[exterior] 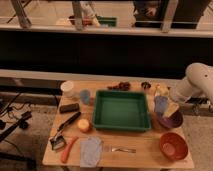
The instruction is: Place sponge in metal cup
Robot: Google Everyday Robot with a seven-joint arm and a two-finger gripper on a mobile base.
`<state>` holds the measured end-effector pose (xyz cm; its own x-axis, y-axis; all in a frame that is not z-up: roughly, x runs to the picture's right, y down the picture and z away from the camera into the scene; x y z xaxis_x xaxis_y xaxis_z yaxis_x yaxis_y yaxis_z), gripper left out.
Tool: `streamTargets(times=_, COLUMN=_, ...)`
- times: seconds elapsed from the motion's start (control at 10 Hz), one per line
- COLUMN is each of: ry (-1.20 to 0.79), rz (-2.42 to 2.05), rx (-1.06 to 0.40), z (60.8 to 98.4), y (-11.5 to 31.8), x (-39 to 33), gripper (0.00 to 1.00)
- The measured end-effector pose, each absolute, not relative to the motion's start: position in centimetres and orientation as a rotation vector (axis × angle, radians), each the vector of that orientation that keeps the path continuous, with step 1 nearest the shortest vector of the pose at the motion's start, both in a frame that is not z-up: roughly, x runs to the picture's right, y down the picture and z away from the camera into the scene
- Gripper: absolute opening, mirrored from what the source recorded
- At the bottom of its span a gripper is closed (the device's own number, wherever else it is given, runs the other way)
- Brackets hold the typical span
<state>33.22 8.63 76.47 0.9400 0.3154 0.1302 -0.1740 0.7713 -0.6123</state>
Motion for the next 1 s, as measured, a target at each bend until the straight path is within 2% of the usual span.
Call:
streamTargets(times=0.4, ry=-0.232, rz=0.268, rx=-0.638, z=76.5, y=8.6, x=33.2, gripper=0.06)
streamTargets(times=1.0, ry=-0.242, rz=0.268, rx=-0.619, z=78.9, y=5.7, x=31.4, gripper=0.06)
